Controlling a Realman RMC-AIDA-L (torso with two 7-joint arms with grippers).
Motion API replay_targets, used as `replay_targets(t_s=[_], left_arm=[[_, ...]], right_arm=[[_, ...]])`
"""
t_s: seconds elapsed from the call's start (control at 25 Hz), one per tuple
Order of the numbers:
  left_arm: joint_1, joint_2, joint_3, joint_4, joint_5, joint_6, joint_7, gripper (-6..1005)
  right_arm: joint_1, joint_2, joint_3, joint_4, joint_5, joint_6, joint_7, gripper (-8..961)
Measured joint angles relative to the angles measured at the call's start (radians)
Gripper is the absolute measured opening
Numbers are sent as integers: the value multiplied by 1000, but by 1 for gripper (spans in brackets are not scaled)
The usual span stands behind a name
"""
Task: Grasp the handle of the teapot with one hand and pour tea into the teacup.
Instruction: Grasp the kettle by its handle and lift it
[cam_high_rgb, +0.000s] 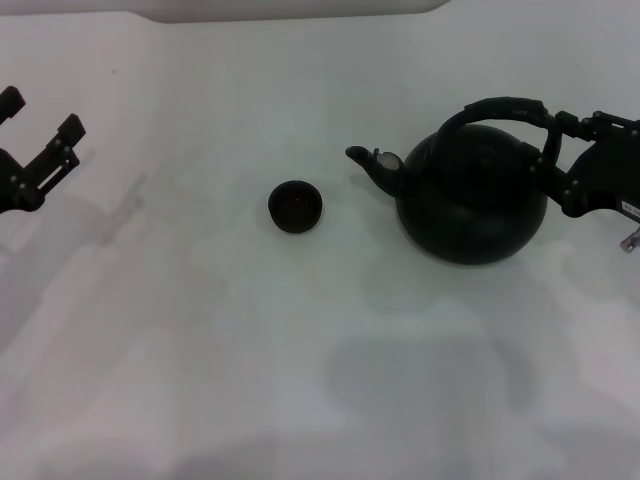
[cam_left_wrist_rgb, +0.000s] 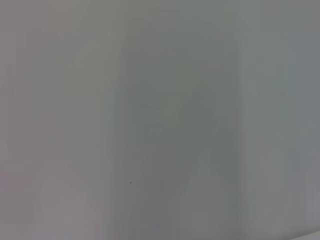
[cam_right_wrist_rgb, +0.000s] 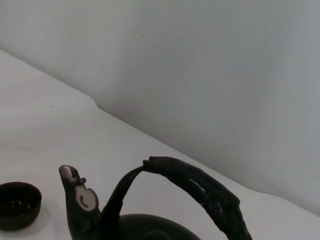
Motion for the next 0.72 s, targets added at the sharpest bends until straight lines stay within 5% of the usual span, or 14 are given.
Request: replay_targets(t_s=[0.72], left_arm=[[-1, 2, 0, 0, 0, 3, 0, 757]], right_arm=[[3, -3, 6, 0, -5, -9, -3, 393]])
